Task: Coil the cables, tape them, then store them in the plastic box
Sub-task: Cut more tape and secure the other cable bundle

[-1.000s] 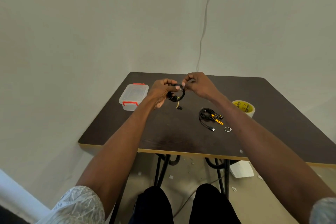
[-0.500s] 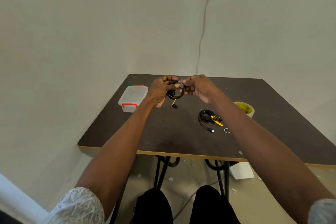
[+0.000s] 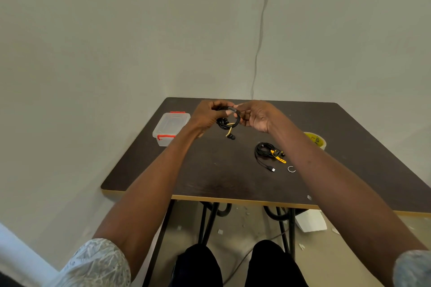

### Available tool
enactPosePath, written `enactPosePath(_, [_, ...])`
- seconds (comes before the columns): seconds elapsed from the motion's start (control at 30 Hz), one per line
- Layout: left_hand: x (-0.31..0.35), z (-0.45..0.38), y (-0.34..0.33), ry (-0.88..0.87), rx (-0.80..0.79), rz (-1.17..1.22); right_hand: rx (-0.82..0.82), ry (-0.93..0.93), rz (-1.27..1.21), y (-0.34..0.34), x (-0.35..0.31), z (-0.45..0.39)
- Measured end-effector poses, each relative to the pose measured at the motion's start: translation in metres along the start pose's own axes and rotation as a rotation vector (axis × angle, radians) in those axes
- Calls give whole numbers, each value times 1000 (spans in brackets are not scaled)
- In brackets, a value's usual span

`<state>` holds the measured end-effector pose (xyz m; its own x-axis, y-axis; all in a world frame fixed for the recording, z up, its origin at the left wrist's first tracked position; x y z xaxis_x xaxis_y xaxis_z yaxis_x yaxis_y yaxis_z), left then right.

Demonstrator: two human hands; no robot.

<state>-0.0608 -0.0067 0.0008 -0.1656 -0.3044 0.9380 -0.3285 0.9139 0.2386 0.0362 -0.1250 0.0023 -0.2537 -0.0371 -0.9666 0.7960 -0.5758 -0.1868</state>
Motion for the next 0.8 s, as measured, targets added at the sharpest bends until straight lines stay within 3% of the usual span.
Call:
enactPosePath(0.17, [7,-4,4,23,14,-65,26,100,27,2,-9,0])
enactPosePath(0.4, [8,-12,10,96,62,-107,-64,232,113,1,-16,-2])
enactPosePath(0.63, [1,-12,6,263,-41,-196,77,404,489,4,-12,-5])
enactPosePath(0.8, [-7,-10,7,293,-88,-209,126,481,507,4,4,-5])
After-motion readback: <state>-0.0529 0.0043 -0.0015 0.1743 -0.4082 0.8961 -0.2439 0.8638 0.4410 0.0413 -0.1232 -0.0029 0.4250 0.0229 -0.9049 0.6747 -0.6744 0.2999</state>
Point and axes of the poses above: each hand's wrist, its own z-axis away from the middle knuckle, its own y-axis out of the back of the hand, x = y × z, the point moved 5 cm from there along -z, towards the middle knuckle, and after that the axes turned 7 degrees about -x, right-handed, at the moved point
